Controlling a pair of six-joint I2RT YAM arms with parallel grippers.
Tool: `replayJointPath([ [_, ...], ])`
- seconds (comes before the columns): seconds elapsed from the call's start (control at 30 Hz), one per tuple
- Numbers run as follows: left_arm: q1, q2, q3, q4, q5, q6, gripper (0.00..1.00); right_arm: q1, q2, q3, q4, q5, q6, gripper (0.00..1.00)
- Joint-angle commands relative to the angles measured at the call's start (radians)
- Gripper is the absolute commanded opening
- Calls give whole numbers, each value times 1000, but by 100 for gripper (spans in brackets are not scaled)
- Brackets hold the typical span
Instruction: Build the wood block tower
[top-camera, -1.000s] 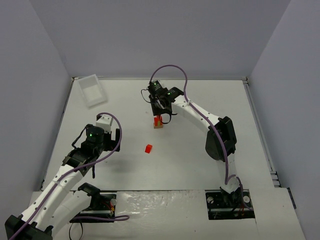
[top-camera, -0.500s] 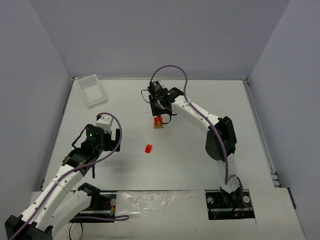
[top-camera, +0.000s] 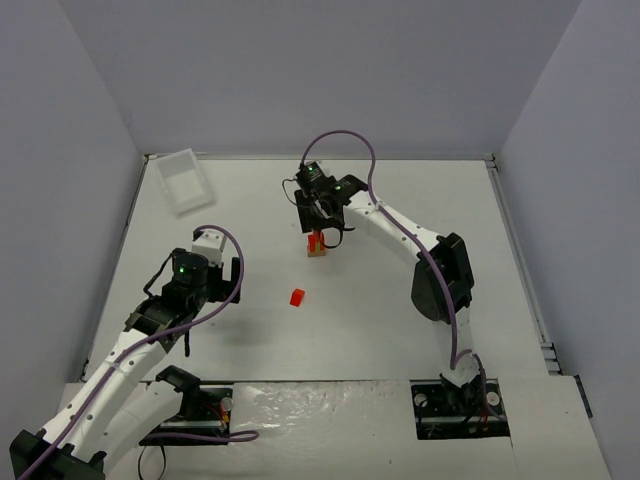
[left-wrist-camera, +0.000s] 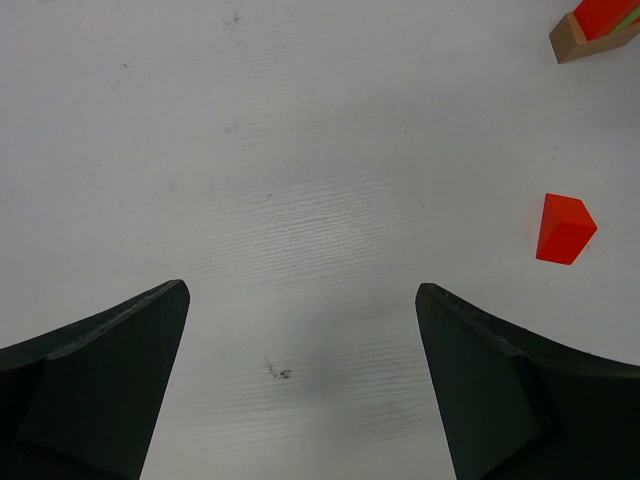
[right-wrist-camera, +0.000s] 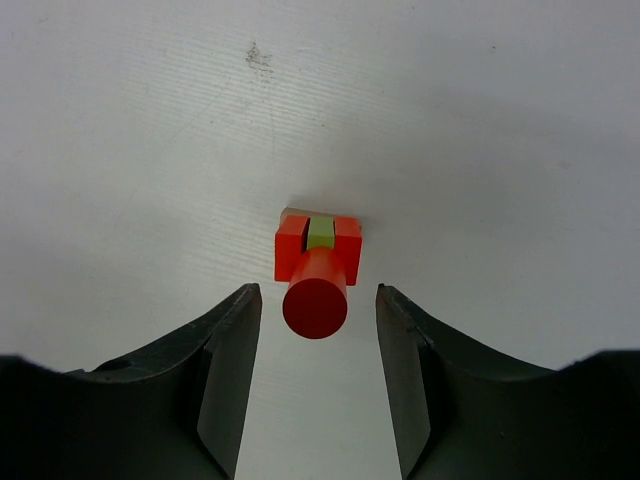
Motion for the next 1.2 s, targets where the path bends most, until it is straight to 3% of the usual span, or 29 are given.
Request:
replayJointPath([
  [0.0,-6,-1,19,59,6,20,96,2,-137,28,22,51,-7,48],
  [0.2,-5,1,19,59,3,21,96,38,-265,-27,22,134,-11,50],
  [0.6,-2,-26,27,36,-54,24,96,269,-472,-389,34,269,182,52],
  [0.87,5,-55,29,29,-97,20,96,459,-403,-505,70,301,388,57],
  [1.03,10,-78,29,11,-172,0,96,470,-296,-479,87,325,482,58],
  [1.17,10,-97,28,-3,-224,-13,96,462,-223,-453,93,371,550,52],
])
